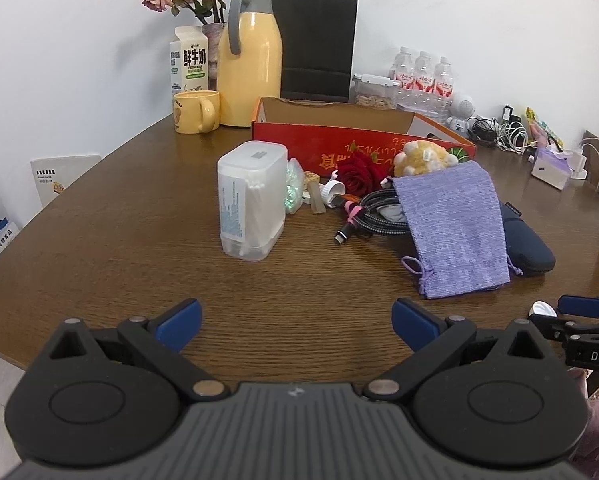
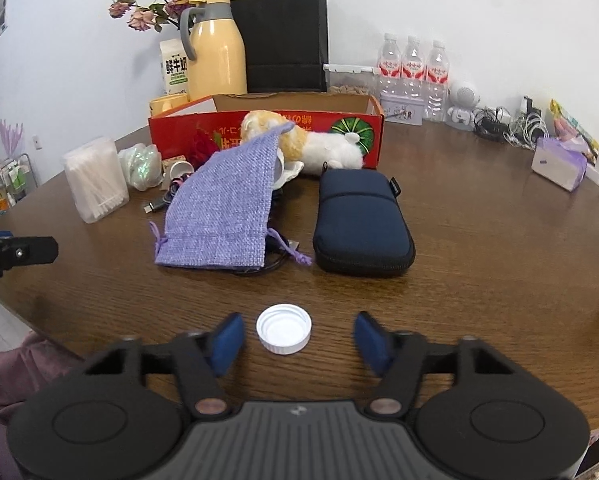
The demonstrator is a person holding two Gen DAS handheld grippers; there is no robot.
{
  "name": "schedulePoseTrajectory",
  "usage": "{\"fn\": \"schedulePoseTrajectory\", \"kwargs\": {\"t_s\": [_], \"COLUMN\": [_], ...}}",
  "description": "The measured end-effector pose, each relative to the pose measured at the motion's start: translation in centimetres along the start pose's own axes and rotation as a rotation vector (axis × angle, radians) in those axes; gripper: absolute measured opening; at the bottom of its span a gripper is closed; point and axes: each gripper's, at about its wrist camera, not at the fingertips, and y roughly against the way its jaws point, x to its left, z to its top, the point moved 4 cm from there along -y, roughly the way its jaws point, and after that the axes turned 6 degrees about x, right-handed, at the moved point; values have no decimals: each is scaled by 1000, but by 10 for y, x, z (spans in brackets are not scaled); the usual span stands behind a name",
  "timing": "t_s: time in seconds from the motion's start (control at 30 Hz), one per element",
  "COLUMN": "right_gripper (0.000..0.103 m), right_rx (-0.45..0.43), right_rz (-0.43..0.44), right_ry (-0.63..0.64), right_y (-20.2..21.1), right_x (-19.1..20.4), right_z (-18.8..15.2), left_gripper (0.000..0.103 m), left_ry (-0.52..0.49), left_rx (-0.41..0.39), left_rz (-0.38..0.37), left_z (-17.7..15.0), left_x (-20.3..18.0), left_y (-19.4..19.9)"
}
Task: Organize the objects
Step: 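Grasp the white tissue box with the left gripper while the right grasps the white cap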
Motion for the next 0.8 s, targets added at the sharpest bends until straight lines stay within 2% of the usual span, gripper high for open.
{"fn": "schedulePoseTrajectory", "kwargs": {"t_s": [0.13,0.43,0.8], "right_gripper": [28,27,27], "right_rx": [-11,-29,-95], "right_rz": [25,66,59], "right_ry": [18,29,43], "right_y": [2,-1,-7], "right_x": [0,-1,-13], "right_z": [0,5,39], "left_gripper": [103,103,101], "left_ry": [4,20,9], "left_rx": [-1,-13,-79], "left_rz": [3,41,124], "left_z": [0,9,39], "left_x": [2,9,23], "left_y": [-2,-9,-38]}}
